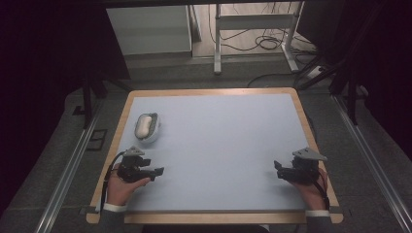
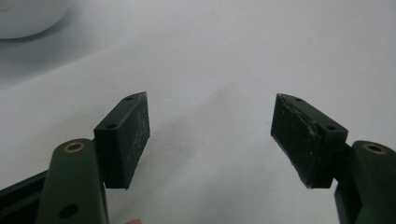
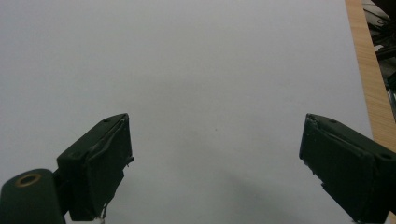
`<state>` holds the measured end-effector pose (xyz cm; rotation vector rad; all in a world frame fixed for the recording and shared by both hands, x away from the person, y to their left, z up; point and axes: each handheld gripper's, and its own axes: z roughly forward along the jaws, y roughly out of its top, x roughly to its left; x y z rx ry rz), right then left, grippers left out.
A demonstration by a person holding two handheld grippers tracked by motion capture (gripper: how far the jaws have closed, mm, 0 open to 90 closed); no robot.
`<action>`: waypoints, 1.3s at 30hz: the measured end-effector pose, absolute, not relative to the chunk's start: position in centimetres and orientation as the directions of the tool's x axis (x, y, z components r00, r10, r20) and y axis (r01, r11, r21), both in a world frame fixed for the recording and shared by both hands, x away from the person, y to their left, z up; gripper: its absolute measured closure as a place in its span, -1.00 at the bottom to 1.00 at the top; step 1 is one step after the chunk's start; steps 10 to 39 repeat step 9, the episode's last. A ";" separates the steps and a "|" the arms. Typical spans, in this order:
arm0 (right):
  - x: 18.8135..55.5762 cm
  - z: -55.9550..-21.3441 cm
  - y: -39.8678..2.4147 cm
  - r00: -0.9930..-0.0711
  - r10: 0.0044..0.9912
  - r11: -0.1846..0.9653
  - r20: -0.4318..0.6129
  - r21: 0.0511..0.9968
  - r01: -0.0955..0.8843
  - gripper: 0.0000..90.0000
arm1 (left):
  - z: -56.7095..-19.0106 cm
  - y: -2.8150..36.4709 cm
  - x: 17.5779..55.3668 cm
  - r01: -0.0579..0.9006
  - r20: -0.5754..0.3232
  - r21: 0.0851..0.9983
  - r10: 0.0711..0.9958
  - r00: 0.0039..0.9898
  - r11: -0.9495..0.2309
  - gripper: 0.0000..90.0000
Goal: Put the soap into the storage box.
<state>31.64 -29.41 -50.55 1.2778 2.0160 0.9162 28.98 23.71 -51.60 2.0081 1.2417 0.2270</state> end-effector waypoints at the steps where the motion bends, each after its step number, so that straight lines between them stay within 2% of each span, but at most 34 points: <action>1: 31.6 -50.5 -29.4 -0.376 0.920 0.307 -0.107 0.794 0.524 -0.79 | -51.6 23.8 28.9 0.695 -0.221 0.673 0.828 0.515 -0.253 -0.37; 39: 31.6 -50.1 -29.4 -0.381 0.920 0.295 -0.094 0.806 0.514 -0.79 | -51.8 24.3 28.9 0.699 -0.220 0.669 0.833 0.508 -0.250 -0.38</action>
